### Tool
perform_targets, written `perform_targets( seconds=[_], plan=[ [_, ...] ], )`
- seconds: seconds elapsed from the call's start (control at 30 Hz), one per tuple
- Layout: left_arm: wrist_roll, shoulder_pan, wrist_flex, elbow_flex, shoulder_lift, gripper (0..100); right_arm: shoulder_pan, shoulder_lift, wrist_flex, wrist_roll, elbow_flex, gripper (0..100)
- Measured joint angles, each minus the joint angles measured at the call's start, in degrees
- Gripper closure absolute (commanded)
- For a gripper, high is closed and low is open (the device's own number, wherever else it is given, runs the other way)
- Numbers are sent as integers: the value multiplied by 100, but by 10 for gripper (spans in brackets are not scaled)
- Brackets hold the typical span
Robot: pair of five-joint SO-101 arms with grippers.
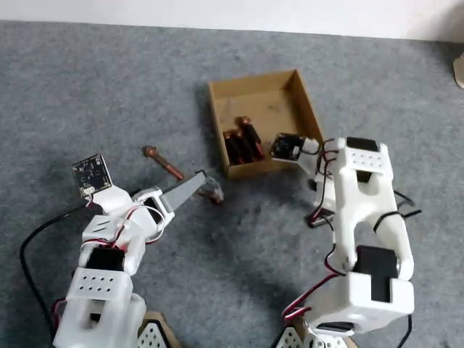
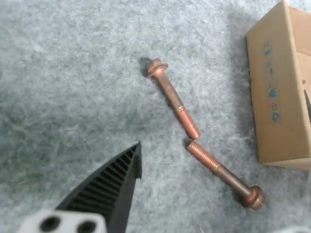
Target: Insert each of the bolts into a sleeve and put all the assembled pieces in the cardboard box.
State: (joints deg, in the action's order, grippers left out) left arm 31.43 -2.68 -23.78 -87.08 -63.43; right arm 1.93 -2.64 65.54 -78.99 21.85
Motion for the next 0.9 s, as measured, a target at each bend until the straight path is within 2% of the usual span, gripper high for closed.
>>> perform_targets(
  seconds=[0.37, 0.47, 0.53, 0.63, 0.67, 0.73, 0.9],
  plan=[
    [0, 0, 0, 0, 0, 437, -9, -1503, -18, 18, -1002, 716],
    [0, 0, 0, 0, 0, 437, -35, -1960, 18, 343, -1486, 721],
    [0, 0, 0, 0, 0, 437, -44, -2224, 26, 668, -1793, 772],
    [0, 0, 0, 0, 0, 437, -44, -2602, 237, 1081, -2259, 963],
    [0, 0, 0, 0, 0, 437, -44, -2708, 325, 1160, -2418, 998],
    [0, 0, 0, 0, 0, 437, 9, -2884, 466, 1284, -2752, 971],
    [0, 0, 0, 0, 0, 437, 9, -2901, 721, 1538, -2866, 993]
  ],
)
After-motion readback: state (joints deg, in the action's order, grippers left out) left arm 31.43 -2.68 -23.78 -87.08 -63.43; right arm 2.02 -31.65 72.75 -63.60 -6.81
